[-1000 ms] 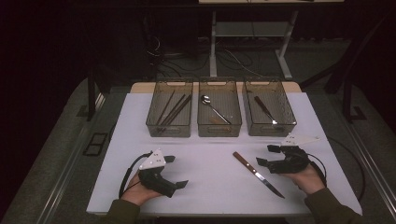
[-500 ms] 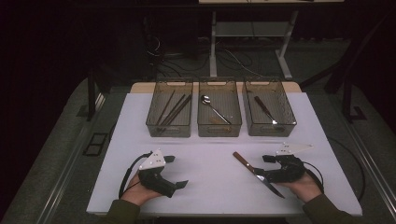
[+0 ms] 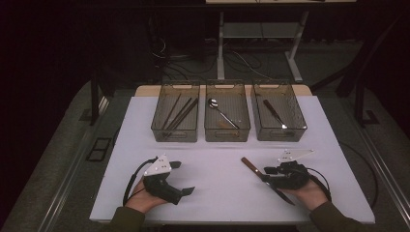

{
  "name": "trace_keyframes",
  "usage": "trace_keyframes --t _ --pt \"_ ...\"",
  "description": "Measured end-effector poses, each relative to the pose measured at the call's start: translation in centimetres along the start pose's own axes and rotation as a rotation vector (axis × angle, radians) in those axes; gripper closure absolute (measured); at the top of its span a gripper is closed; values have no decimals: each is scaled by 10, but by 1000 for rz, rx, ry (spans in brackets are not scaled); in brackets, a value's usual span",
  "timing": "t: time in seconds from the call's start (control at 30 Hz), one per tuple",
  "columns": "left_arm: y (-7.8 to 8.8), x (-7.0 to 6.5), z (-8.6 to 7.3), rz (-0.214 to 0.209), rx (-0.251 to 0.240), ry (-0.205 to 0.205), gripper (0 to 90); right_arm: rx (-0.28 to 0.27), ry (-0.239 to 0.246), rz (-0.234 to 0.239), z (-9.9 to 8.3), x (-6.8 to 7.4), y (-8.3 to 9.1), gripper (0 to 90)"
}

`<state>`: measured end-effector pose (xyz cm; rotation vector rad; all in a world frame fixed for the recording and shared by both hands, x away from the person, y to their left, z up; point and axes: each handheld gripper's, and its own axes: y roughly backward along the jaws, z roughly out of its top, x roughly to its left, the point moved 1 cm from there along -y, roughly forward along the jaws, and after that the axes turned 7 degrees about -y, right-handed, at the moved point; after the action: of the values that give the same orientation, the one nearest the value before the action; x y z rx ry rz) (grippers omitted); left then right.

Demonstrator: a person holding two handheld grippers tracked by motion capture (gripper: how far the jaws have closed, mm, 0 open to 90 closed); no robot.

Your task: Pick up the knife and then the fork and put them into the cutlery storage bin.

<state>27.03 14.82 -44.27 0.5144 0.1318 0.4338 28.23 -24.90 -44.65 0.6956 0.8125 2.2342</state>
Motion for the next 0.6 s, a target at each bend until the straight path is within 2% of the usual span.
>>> trace_keyframes --t 0.4,0.6 --pt "0 0 0 -1 0 0 0 59 13 -16 -1 -1 -7 705" --pt "0 0 0 0 2 0 0 81 47 -35 -1 1 -9 738"
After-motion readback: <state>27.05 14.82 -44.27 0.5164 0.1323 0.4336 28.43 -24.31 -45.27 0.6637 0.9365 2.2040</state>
